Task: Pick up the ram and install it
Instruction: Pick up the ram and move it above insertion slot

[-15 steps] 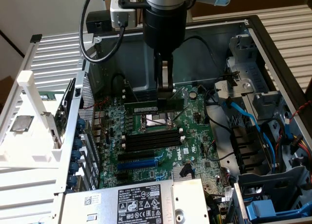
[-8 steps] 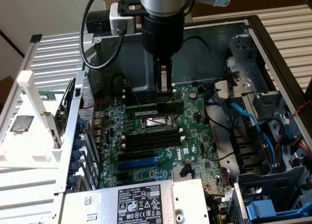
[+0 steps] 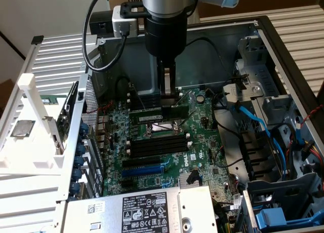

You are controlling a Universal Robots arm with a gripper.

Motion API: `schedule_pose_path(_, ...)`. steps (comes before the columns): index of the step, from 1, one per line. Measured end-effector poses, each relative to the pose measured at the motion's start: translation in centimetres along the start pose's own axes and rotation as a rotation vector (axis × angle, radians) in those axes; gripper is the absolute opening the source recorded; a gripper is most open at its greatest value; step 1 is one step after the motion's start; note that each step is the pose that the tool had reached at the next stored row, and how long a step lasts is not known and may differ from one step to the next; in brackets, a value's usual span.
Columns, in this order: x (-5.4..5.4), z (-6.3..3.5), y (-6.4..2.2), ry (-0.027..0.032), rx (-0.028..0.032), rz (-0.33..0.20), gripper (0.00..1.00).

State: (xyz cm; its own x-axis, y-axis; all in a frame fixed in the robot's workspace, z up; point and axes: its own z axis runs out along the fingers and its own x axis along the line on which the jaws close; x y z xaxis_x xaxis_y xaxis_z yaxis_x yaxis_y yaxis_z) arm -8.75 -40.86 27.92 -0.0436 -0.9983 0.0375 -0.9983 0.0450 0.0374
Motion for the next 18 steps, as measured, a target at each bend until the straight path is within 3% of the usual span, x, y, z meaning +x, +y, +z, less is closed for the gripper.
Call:
schedule_pose_path(11, 0.6, 1.53, -0.08, 0.0028, 0.0007, -0.014, 0.12)
schedule_pose_path(18, 0.9, 1.78, -0.08, 0.0036, 0.0007, -0.017, 0.12)
